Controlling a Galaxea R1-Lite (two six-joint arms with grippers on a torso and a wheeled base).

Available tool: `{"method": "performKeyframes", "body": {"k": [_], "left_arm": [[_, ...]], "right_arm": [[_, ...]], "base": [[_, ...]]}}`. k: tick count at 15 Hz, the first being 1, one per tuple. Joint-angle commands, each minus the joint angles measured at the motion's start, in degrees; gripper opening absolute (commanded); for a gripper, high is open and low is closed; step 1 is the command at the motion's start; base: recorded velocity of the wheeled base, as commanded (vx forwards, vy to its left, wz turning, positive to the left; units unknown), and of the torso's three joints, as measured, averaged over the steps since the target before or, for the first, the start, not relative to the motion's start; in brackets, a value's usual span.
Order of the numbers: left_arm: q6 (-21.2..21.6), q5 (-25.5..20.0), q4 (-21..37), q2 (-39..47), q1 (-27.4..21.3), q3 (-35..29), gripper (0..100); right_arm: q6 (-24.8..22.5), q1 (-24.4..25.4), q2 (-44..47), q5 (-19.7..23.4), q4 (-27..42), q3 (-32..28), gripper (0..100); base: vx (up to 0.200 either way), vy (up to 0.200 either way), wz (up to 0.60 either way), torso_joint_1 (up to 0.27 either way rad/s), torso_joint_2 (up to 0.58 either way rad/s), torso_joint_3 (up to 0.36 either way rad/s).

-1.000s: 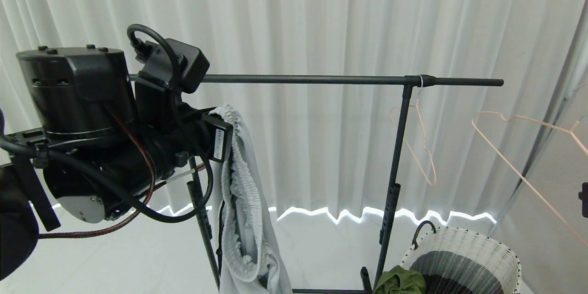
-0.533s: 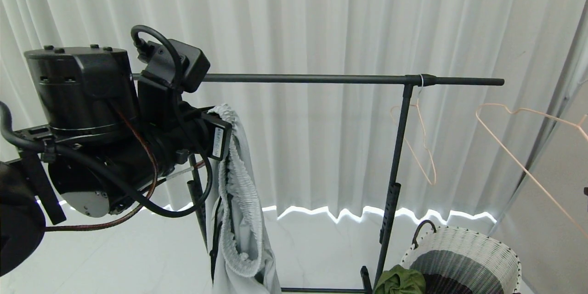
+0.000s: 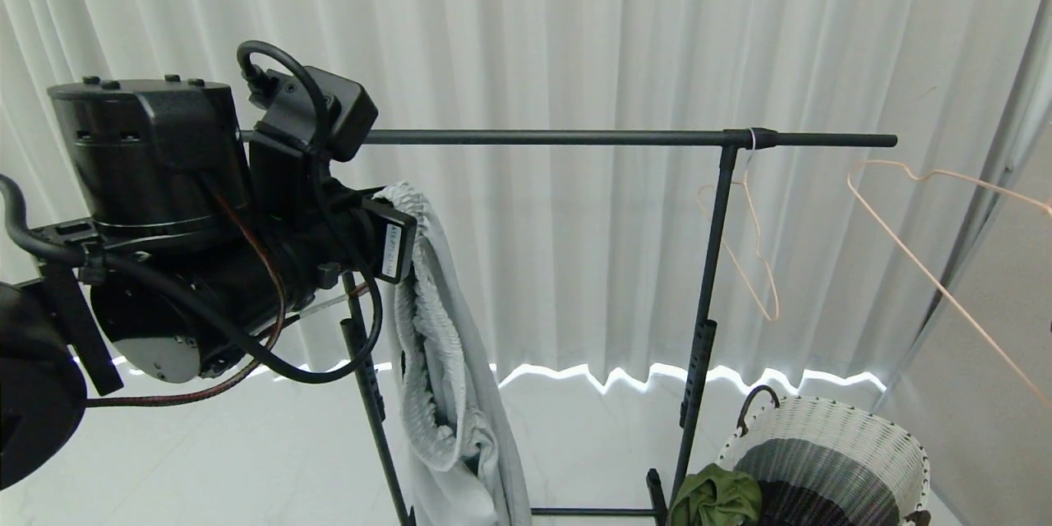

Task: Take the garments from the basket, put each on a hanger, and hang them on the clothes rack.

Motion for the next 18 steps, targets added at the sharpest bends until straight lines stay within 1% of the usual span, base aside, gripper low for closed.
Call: {"method": "performKeyframes", "body": {"k": [1, 3, 5, 7, 11, 15, 18], "left_arm": [[-0.06, 0.06, -0.12, -0.03, 0.02, -0.02, 0], [-0.06, 0.06, -0.12, 0.06, 0.11, -0.02, 0], [-0.15, 0.06, -0.12, 0.06, 0.11, 0.15, 0], [-0.15, 0.06, -0.21, 0.14, 0.02, 0.24, 0], [-0.41, 0.06, -0.21, -0.12, 0.02, 0.33, 0], [-0.67, -0.03, -0.21, -0.30, 0.37, 0.51, 0], [-0.67, -0.03, -0.21, -0.30, 0.37, 0.51, 0]], "right_arm": [[0.10, 2.05, -1.06, 0.05, -0.21, -0.22, 0], [0.10, 4.78, -1.32, -0.04, -0.30, -0.22, 0], [0.19, 7.68, -1.67, -0.04, -0.30, 0.04, 0], [0.19, 11.46, -1.67, -0.13, -0.04, 0.22, 0], [0.19, 16.64, -2.29, -0.22, 0.05, 1.89, 0], [0.10, 21.39, -3.17, -0.39, 0.14, 4.00, 0], [0.01, 23.41, -3.87, -0.39, 0.23, 5.14, 0]], "base": [[-0.200, 0.200, 0.00, -0.002, 0.00, -0.002], [-0.200, 0.200, 0.00, -0.002, 0.00, 0.007], [-0.200, 0.000, 0.00, 0.005, 0.01, 0.005], [0.000, 0.000, 0.00, 0.000, 0.00, 0.000], [0.000, 0.000, 0.00, 0.000, 0.00, 0.000], [0.200, 0.000, 0.00, -0.002, 0.00, 0.004], [0.200, 0.000, 0.00, 0.015, 0.01, -0.002]]}}
